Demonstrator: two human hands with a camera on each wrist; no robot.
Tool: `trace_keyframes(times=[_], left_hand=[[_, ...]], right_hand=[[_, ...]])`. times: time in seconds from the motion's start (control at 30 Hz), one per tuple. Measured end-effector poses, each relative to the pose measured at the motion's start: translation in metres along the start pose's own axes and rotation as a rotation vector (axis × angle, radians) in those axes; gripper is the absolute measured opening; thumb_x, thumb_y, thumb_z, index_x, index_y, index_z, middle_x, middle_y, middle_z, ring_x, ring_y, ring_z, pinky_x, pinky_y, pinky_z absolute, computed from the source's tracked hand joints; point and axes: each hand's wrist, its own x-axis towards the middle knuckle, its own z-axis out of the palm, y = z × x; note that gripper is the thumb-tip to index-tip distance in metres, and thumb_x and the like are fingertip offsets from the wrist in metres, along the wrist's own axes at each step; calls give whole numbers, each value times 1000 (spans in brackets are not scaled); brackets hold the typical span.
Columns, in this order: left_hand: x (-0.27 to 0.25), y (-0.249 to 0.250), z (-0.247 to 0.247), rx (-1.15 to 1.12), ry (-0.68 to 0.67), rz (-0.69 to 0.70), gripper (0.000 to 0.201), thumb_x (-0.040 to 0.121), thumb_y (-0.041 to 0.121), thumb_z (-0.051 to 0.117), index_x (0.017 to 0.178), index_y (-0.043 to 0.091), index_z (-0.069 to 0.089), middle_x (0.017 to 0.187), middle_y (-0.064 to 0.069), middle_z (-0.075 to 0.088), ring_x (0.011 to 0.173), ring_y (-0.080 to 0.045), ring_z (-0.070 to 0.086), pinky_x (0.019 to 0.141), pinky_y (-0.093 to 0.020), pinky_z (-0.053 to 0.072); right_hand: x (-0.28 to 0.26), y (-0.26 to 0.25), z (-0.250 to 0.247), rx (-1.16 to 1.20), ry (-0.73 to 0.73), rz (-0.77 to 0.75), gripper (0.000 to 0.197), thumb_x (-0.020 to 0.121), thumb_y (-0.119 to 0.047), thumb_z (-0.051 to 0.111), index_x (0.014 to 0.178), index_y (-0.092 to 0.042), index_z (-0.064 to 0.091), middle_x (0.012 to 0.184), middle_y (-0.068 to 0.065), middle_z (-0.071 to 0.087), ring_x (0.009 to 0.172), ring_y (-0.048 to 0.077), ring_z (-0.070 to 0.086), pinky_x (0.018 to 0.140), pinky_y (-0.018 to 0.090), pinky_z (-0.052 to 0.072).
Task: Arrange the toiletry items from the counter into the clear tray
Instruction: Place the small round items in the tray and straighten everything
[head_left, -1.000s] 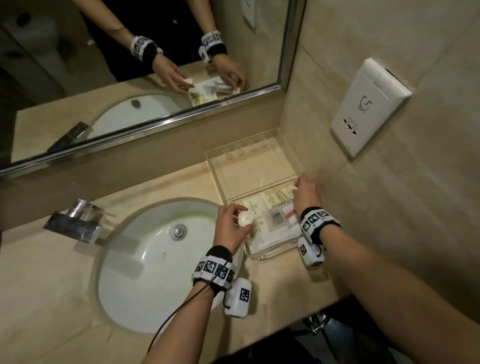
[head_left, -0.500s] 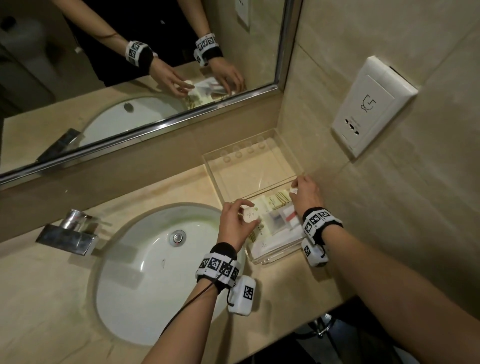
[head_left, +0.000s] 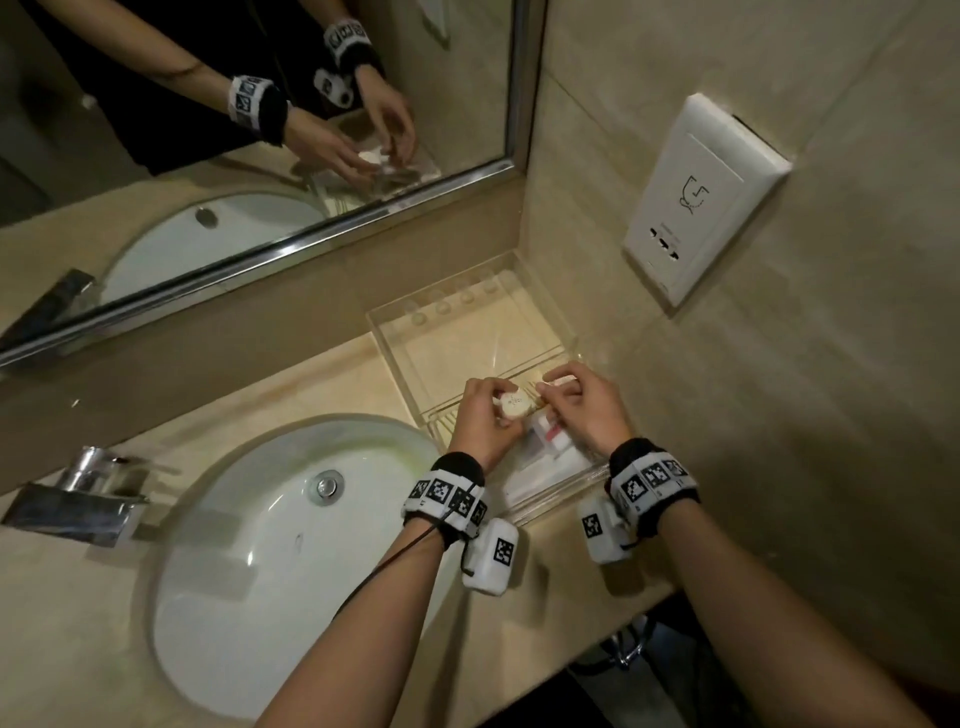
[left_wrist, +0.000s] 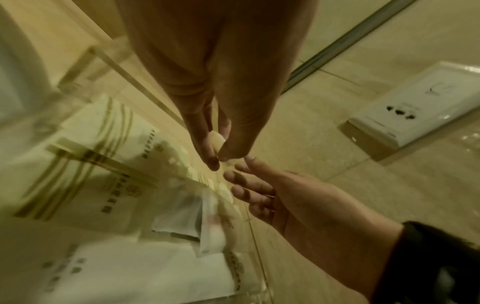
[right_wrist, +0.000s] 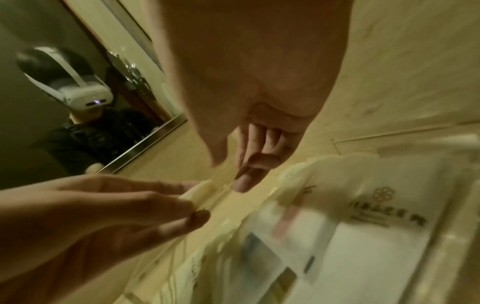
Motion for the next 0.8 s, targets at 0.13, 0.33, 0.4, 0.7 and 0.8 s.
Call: trace_keyframes(times=[0.13,0.33,0.4,0.7,0.8], left_hand=[[19,7,19,165,0,33,36,77,12,75,108,11,57,115,-2,48,87,-17,56,84,-26,50],[40,9,42,397,-3,70,31,79,6,69,107,8,56,113,-7,49,87,-24,56,79,-33,50],[45,8,47,449,7,71,30,81,2,66,108,6,54,115,-9,48,82,-26,57,76,-37,52],[49,-2,54,586,-5,113,44,74,0,69,113,7,51,114,-8,44,77,-24,57,72,-39,55],[47,0,52,579,-9,120,41,77,1,66,114,8,50,115,-8,45,80,-25,57,74,-39,54]], right_hand=[[1,28,-13,-290,127,-54,16,89,-23,66,104,-19,59,84,0,69,74,14,68,73,37,59],[-1,41,-19,-347,177,-49,13,89,-21,64,102,-22,59,79,-3,68,69,14,68,65,42,60],[-1,43,-19,-356,170,-46,12,90,-21,63,100,-23,58,78,-3,67,68,14,69,62,41,61],[7,33,-13,-426,192,-115,8,92,-17,61,100,-17,60,84,-3,67,69,15,66,63,38,61],[16,31,-8,-473,205,-162,12,90,-13,62,101,-18,62,97,-3,65,75,14,63,71,38,59]])
